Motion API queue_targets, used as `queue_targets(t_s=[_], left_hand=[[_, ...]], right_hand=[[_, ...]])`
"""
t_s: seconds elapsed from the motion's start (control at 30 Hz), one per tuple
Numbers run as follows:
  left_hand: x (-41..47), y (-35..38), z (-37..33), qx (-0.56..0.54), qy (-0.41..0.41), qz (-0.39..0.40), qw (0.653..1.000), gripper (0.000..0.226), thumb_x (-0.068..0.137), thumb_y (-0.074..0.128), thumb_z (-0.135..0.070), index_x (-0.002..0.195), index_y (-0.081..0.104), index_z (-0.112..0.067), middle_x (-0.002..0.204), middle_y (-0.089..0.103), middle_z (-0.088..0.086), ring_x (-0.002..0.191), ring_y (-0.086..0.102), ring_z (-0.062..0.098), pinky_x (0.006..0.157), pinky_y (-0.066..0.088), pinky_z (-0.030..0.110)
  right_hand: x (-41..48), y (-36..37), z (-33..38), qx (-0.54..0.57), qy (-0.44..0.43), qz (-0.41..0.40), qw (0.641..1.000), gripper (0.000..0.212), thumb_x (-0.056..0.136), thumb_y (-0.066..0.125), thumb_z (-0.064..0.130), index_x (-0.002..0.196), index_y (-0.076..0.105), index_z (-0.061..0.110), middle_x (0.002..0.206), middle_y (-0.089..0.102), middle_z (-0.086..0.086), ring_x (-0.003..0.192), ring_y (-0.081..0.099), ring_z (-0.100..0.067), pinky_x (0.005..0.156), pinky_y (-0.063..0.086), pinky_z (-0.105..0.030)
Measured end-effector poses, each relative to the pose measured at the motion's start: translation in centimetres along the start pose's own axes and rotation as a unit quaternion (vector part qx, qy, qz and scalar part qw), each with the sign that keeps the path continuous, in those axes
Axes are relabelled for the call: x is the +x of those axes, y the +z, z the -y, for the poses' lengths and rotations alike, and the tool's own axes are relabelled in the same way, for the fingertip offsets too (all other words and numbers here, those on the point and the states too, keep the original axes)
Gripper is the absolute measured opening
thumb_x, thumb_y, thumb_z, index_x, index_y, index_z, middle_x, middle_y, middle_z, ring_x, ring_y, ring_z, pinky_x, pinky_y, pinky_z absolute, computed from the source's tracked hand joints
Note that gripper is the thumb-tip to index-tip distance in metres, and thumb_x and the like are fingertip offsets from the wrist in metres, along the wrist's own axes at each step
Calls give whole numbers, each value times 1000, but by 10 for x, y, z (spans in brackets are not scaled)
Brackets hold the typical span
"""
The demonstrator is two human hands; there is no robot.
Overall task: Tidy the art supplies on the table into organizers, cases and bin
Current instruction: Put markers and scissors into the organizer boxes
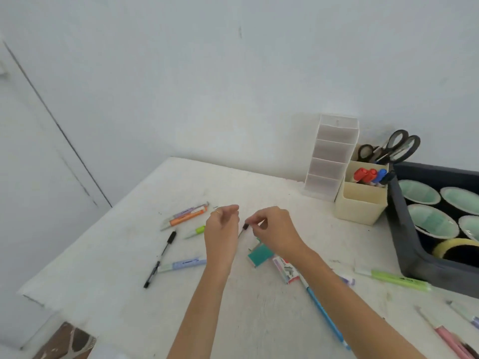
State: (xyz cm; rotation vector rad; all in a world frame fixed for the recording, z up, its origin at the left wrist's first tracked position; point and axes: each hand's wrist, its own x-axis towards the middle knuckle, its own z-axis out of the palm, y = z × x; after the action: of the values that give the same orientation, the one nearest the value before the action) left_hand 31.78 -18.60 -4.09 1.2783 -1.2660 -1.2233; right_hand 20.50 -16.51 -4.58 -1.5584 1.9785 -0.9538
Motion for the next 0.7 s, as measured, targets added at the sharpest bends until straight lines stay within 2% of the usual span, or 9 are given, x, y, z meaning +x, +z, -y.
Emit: queue_targets(t_s=[0.07,0.13,0.2,0.3,0.43,0.53,0.63,0.7], left_hand=[[-2,-22,10,27,7,-42,999,23,88,51,-5,100,66,-18,99,66,-8,89,57,-3,70,42,11],[-4,-45,19,53,13,-83,995,27,85,50,0,98,66,-16,97,66,-7,85,56,-4,66,41,6],[-7,-68,28,74,13,-127,989,27,85,50,2,98,68,-14,94,66,-6,82,55,-3,63,40,1],[-12,-97,43,100,4,-173,980,28,84,51,3,99,67,-13,98,67,-4,90,58,7,70,40,11],[-10,-122,60,184,22,-202,962,26,84,57,1,102,66,-15,108,61,0,105,53,17,85,35,23],[-5,-135,73,295,27,-208,932,25,84,67,-12,109,66,-6,117,57,10,109,50,27,92,35,33],[-5,-140,81,350,19,-197,916,27,83,70,-20,102,70,-1,116,58,17,107,50,33,89,38,41],[-6,-141,81,356,31,-193,914,22,82,70,-20,95,72,-3,111,58,16,103,49,32,85,38,39]], right_hand=[[-2,19,0,-49,-34,53,997,27,90,50,2,106,70,11,109,66,0,71,52,-1,71,41,-7],[-3,33,-3,-112,-56,104,987,33,92,45,1,114,66,12,120,61,-5,93,58,-11,86,45,-22],[-2,42,-6,-171,-67,134,974,39,92,42,-2,120,63,16,127,58,-3,113,54,-18,95,43,-31],[-1,51,-9,-238,-106,135,956,49,90,42,-7,128,57,20,130,54,0,120,48,-19,97,42,-34],[-2,61,-12,-275,-181,105,938,46,91,44,-7,127,57,18,122,55,0,111,45,-20,83,38,-26],[-2,61,-14,-263,-212,86,937,41,89,47,-9,118,64,16,113,59,0,105,46,-21,74,32,-24],[-2,61,-17,-244,-252,33,936,36,76,65,-13,95,72,17,90,67,2,85,53,-21,63,40,-27],[-3,61,-20,-214,-263,1,941,32,69,74,-10,86,74,17,79,68,4,75,55,-20,55,47,-31]])
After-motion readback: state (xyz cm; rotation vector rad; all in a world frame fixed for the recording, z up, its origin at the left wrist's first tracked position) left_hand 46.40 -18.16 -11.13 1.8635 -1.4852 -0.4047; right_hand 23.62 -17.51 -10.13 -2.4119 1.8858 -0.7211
